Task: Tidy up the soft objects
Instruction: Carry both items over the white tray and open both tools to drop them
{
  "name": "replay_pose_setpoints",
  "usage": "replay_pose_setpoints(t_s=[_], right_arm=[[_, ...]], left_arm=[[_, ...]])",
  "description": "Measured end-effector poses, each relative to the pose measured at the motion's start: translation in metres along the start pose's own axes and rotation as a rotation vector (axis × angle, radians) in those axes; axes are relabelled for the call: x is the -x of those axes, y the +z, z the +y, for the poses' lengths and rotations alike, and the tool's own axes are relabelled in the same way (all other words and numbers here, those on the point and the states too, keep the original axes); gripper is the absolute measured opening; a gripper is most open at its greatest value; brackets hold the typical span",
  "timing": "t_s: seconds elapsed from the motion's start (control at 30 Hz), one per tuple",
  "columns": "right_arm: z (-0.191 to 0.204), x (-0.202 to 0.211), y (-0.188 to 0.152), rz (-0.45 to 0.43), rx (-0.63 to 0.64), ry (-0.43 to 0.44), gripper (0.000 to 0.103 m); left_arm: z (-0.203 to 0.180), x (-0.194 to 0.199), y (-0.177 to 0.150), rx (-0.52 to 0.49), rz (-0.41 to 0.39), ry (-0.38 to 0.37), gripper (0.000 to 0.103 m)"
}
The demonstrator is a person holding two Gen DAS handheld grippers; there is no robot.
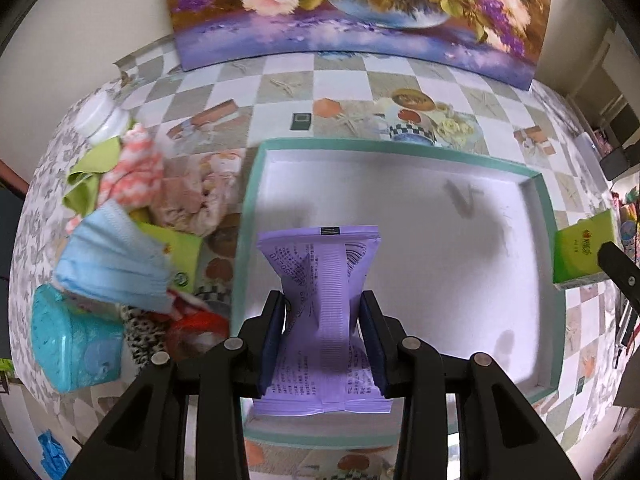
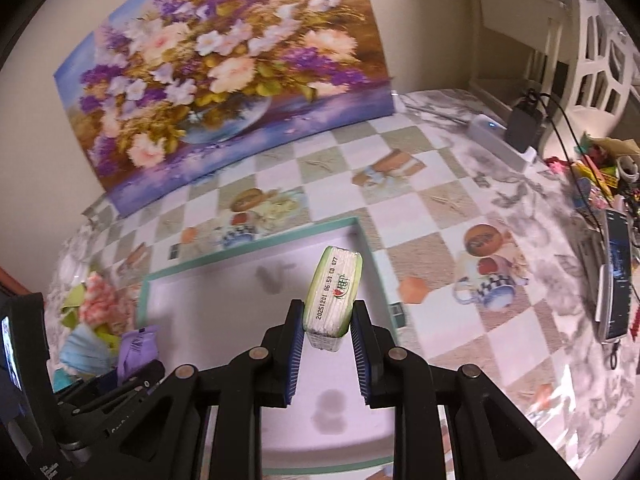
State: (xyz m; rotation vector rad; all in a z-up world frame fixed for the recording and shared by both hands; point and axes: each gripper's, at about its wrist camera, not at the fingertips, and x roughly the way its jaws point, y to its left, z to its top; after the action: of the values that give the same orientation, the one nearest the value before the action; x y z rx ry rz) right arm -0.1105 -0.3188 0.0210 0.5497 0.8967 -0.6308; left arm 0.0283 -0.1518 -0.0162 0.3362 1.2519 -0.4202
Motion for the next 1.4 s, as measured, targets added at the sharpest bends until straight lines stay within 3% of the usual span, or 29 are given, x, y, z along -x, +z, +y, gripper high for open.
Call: replay_pose_setpoints(t_s=[0.33, 0.47, 0.83, 0.97, 1.2, 1.3, 1.33, 1.37, 1.4], right_arm=[[0.008, -0.017, -0.002, 0.032, 0.040, -0.049, 0.025], [0.023, -0.020, -0.005, 0.046, 0.084, -0.034, 0.025], [0.055, -0.016, -0.010, 0.050, 0.146, 0.030, 0.027], [0.058, -0.011, -0.009, 0.034, 0.149, 0.027, 0.027], [0.061, -0.017, -0.012, 0.059, 0.163, 0.010, 0.027], [0.065, -0.026, -0.017, 0.095, 0.182, -0.011, 0.040], [0.067, -0.029, -0.019, 0.111, 0.190, -0.022, 0.054], [0.068, -0.031, -0.021, 0.121, 0.196, -0.030, 0.062], [0.070, -0.034, -0.023, 0.132, 0.204, -0.038, 0.063]], left_arm=[[0.001, -0.026, 0.007, 0.028, 0.050, -0.053, 0.041], [0.005, -0.021, 0.008, 0.039, 0.033, -0.061, 0.055], [0.034, -0.006, 0.009, 0.098, 0.008, -0.057, 0.059], [0.045, 0.000, 0.008, 0.119, -0.005, -0.055, 0.069], [0.056, 0.006, 0.008, 0.136, -0.023, -0.030, 0.070], [0.061, 0.001, 0.007, 0.149, -0.003, -0.009, 0.071], [0.063, -0.001, 0.007, 0.154, 0.004, -0.006, 0.071], [0.066, -0.002, 0.006, 0.161, 0.011, -0.004, 0.071], [0.067, -0.003, 0.006, 0.165, 0.014, -0.002, 0.072]])
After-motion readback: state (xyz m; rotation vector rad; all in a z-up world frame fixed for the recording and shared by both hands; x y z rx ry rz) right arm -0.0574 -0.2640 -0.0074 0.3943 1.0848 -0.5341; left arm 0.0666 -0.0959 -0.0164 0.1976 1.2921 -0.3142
